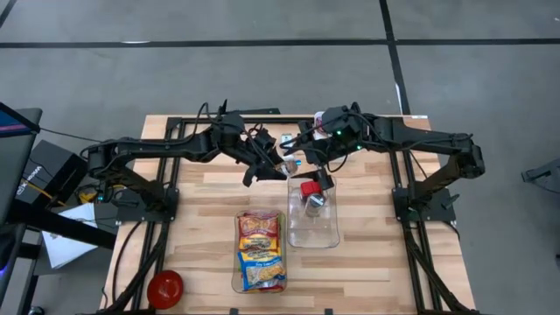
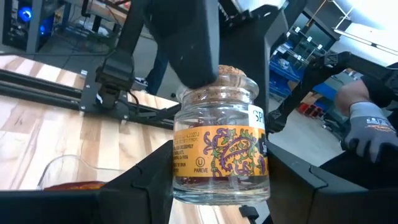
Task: Pick & Place Food Item
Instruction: Put the brown seasoning bottle into the right transparent bin
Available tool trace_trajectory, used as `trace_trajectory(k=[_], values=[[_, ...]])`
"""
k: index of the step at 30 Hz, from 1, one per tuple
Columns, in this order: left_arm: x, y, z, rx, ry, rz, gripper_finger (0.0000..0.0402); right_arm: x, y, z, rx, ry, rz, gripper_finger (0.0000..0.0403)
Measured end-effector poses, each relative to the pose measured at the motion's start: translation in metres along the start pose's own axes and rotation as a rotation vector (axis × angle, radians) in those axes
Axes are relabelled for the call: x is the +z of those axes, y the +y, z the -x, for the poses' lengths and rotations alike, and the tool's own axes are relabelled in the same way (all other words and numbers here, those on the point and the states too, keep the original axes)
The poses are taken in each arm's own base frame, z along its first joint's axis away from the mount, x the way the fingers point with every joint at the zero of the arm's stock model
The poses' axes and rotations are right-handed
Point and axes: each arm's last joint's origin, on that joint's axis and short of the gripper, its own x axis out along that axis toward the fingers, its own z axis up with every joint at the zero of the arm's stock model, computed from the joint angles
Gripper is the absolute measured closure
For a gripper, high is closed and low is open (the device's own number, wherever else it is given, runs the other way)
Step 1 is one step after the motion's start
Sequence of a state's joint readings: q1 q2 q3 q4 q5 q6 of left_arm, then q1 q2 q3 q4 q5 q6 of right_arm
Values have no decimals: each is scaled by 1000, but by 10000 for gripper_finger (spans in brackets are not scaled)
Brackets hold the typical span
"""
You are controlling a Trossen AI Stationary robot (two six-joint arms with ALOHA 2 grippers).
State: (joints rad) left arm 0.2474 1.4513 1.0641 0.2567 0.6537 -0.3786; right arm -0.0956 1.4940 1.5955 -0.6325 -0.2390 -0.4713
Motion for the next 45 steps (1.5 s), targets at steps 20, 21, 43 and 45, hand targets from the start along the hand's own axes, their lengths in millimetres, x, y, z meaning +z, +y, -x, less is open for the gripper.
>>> trace_trajectory(k=[20,21,43,45], values=[[4,-1,0,-14,-35,-25,216,-1,1,0,31,3,-7,130],[4,-1,0,-14,-35,-25,216,-1,1,0,31,4,-8,132],[4,-2,0,-19,-35,-11,216,0,1,0,25,-13,28,235],[4,-2,0,-17,-36,-10,216,0,1,0,31,-16,29,235]])
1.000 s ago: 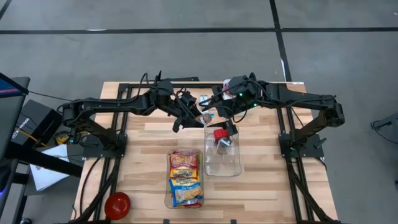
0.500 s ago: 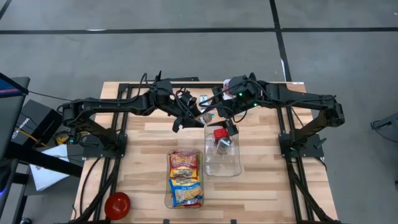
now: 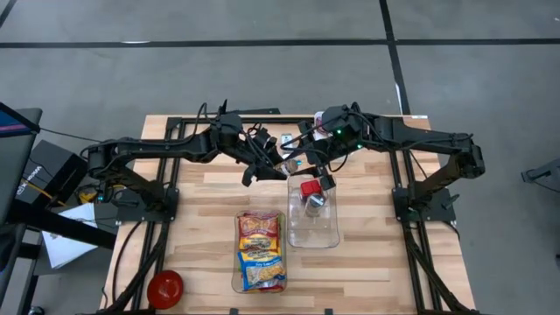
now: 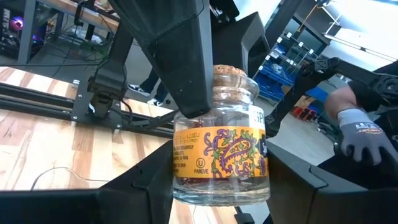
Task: Pick & Place Food Item
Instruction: Put the brown seasoning bottle into the right transparent bin
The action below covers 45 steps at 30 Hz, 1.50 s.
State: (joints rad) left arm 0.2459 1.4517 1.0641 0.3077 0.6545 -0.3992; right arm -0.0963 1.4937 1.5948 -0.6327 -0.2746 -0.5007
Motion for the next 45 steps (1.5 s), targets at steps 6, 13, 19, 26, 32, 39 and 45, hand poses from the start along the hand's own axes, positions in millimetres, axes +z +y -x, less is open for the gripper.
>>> trace_trajectory(k=[6,13,19,26,32,39,45], values=[[0,1,0,27,-11,31,178,0,0,0,6,-3,-2,235],[-2,9,5,110,14,79,113,-3,0,0,-2,27,-71,235],[-10,15,17,168,125,111,105,-10,3,0,17,104,-167,235],[-7,9,45,274,193,51,106,-22,6,6,66,214,-314,235],[8,-3,76,461,131,-34,106,-36,10,11,95,363,-417,235],[28,-27,111,698,-25,-130,105,-50,20,10,100,505,-550,235],[37,-48,132,841,-141,-174,105,-65,47,-9,131,602,-638,235]])
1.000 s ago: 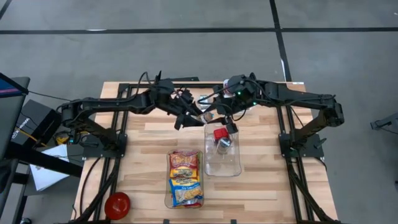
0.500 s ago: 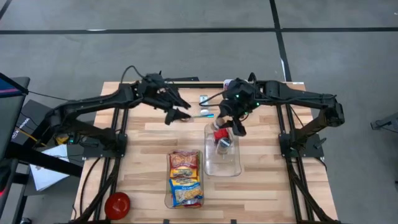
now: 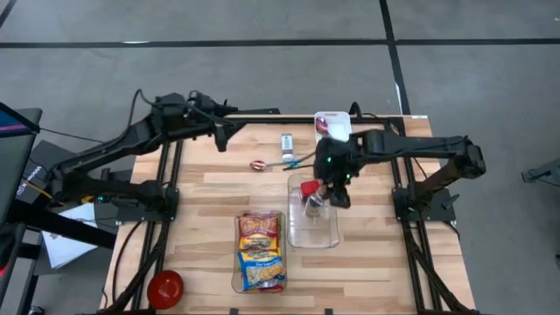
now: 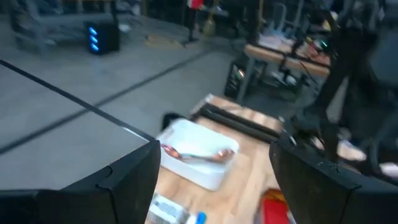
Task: Pick & Place Food Item
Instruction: Put the brown seasoning bottle into the right transparent bin
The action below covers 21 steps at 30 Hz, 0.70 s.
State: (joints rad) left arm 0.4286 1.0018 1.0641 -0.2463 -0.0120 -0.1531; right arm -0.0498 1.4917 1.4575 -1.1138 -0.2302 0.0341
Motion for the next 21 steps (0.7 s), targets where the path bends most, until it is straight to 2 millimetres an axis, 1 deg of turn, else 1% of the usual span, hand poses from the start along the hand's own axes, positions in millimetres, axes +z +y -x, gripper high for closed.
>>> trace_trajectory(k=[3,7,16,21], values=[[4,1,9,32,-33,1,105,-4,9,-14,10,18,-61,235],[7,0,15,38,-55,2,105,-4,22,-18,-14,-3,-137,235],[5,1,12,44,-40,2,105,-11,63,-29,-60,-34,-324,235],[5,1,12,42,-45,10,105,-19,79,-37,-100,-43,-426,235]])
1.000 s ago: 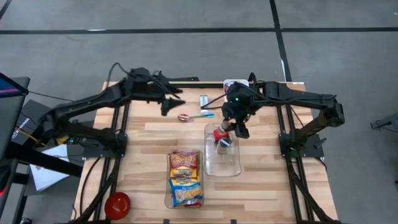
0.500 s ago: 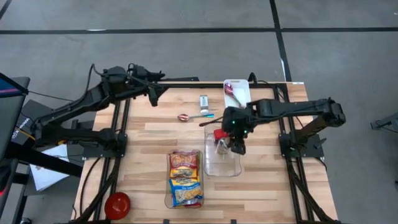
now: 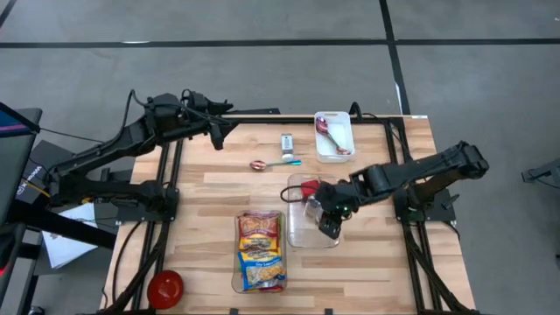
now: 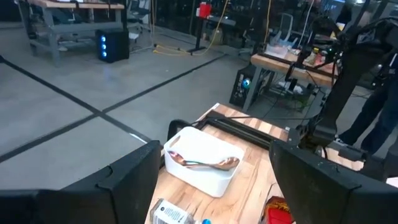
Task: Pick & Place Food Item
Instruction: Put the brown seasoning bottle into the right transparent bin
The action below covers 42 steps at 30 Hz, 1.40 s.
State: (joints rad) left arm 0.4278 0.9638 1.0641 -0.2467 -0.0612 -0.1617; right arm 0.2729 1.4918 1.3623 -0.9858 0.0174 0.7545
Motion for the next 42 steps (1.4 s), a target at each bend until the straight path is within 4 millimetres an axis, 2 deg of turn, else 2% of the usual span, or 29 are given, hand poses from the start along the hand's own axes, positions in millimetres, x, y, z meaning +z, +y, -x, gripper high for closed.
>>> trace_trajectory(k=[6,14,21,25,32,35,42], values=[[-1,-3,1,-14,11,53,105,-8,3,-6,-32,-6,-155,235],[-3,-19,5,-93,20,91,105,-24,5,-18,-93,-28,-390,235],[-3,-42,14,-226,20,115,105,-34,10,-23,-111,-66,-498,235],[1,-59,22,-326,-43,87,105,-32,8,-24,-113,-81,-516,235],[15,-68,37,-422,-177,113,105,-12,16,-60,-77,-79,-536,235],[20,-68,45,-437,-216,124,105,-11,20,-81,-146,-22,-513,235],[25,-65,58,-461,-263,137,105,6,32,-112,-194,30,-465,235]])
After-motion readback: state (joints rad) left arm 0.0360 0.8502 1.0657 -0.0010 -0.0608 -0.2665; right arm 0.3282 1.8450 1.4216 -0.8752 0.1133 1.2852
